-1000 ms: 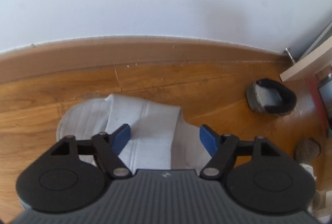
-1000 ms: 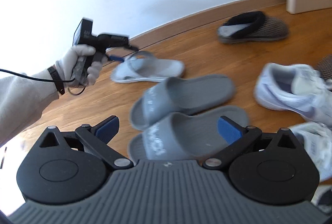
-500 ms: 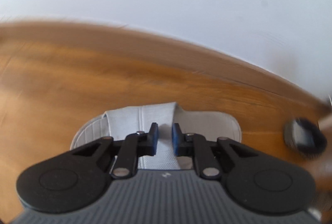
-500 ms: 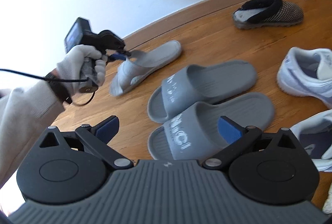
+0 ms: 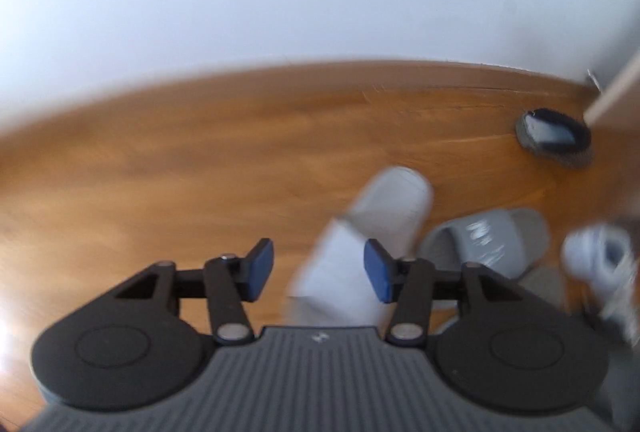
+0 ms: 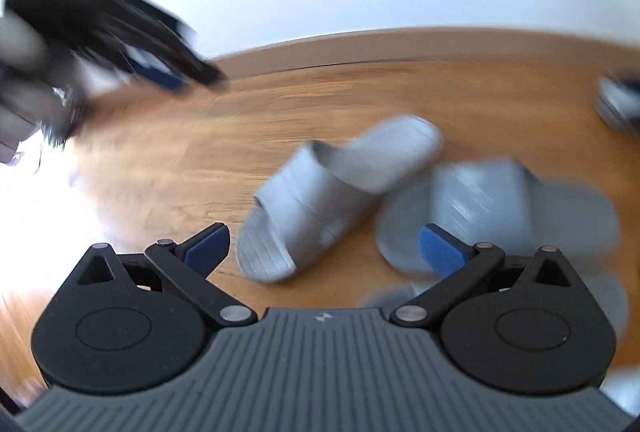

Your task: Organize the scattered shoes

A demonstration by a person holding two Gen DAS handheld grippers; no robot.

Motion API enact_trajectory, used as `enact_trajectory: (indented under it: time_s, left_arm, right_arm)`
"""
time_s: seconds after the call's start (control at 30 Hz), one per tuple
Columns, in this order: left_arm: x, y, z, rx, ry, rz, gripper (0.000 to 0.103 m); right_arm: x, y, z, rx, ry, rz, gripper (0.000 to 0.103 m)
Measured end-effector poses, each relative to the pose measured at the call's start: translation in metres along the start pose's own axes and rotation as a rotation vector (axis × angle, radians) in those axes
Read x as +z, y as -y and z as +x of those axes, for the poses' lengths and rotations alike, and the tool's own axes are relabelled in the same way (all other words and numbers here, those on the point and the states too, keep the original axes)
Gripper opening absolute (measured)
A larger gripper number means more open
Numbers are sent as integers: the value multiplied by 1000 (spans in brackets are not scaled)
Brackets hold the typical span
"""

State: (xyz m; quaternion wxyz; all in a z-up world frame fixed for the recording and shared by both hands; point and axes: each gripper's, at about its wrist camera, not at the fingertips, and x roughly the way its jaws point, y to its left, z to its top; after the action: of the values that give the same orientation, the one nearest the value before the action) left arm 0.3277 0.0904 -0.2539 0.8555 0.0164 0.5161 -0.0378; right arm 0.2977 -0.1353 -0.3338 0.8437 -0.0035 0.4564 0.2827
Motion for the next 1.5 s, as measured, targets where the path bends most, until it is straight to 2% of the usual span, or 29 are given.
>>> enact_trajectory:
  time_s: [0.1,0.2,0.23,0.27,0.33,0.37,0.43,0.53,0.63,0.77,0.9,0.97,1.03,1.17,1.23,1.33,1.4,1.5]
  left_arm:
    - [-30,-45,-47,17,-10,22,65]
    - [-62,-75,-65,9,-34,-26,66]
    - [-71,-81,-67,2,-39,-47,66]
    - [-81,-88,-67,-23,-49,-74,66]
    - [-88,-97,-62,-80,-80,-108,66]
    - [-91,-102,-62,-92,-89,-113,66]
    - [-93,-113,-67,-82,-87,-107,66]
    - [-94,-121,-69,-88,-85,-71,66]
    - [-93,-124,-67,-98,-79,-58,66]
    - [-95,-125,-66,-111,-85,-36,66]
    - [-97,-129,-76,-121,-83,-16,66]
    - [-98,-130,-81,-120,-77,-3,67]
    - [-98,-130,-83,-123,-71,12,68]
    - [-101,-122,-81,-132,-46,87,70]
    - [-108,-107,-73,-146,-15,171,73]
    - [-115,-86,-46,-209,-68,230,73]
    - [-120,-68,-22,-236,-89,269,73]
    - [-127,-42,23,-203,-97,333,72]
  right_arm:
    - [17,-27,52,-63,-58,-200,102]
    - [23,-52,113,-164,-169,-412,102]
    - [23,-56,130,-195,-218,-451,100]
    - [22,-59,142,-209,-252,-480,94]
    - [10,-74,149,-224,-265,-599,80]
    - [3,-82,152,-234,-267,-671,80]
    - [-15,-106,142,-196,-255,-811,78]
    - [-44,-146,114,-28,-220,-962,77]
    - [-76,-187,97,82,-217,-1045,77]
    - [-106,-227,87,155,-184,-1115,78]
    - [-109,-248,82,208,-138,-1137,82]
    - [-105,-250,75,230,-111,-1121,103]
    - [-99,-253,66,261,-70,-1087,103]
    - [-88,-237,44,293,-58,-988,103]
    - [-86,-214,23,290,-65,-908,103]
    - [-85,-163,-9,258,-85,-713,103]
    - [-93,-117,-28,192,-105,-565,103]
    - [-108,-72,-44,98,-130,-410,103]
